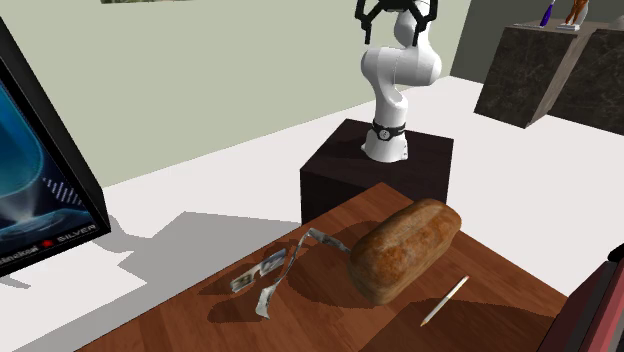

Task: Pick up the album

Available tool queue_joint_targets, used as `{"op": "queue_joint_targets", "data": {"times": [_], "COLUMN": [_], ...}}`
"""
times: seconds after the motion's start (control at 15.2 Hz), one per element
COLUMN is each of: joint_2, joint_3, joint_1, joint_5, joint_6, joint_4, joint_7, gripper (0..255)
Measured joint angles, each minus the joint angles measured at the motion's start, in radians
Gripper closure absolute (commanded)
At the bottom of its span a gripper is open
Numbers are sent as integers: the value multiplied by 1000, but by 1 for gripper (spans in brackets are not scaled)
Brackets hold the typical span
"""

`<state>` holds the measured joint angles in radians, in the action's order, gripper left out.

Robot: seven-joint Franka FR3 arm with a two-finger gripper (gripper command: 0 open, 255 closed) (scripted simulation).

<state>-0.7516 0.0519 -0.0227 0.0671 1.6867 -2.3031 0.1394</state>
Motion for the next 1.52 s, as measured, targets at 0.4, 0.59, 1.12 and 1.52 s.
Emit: {"op": "queue_joint_targets", "data": {"times": [0.4,0.59,1.12,1.52], "joint_2": [78,147,381,597], "joint_3": [19,35,79,103], "joint_1": [-11,-22,-63,-105], "joint_5": [-26,-48,-136,-252], "joint_6": [135,241,508,665], "joint_4": [-56,-91,-122,-66], "joint_7": [-5,-15,-70,-146], "gripper": [0,0,0,0]}}
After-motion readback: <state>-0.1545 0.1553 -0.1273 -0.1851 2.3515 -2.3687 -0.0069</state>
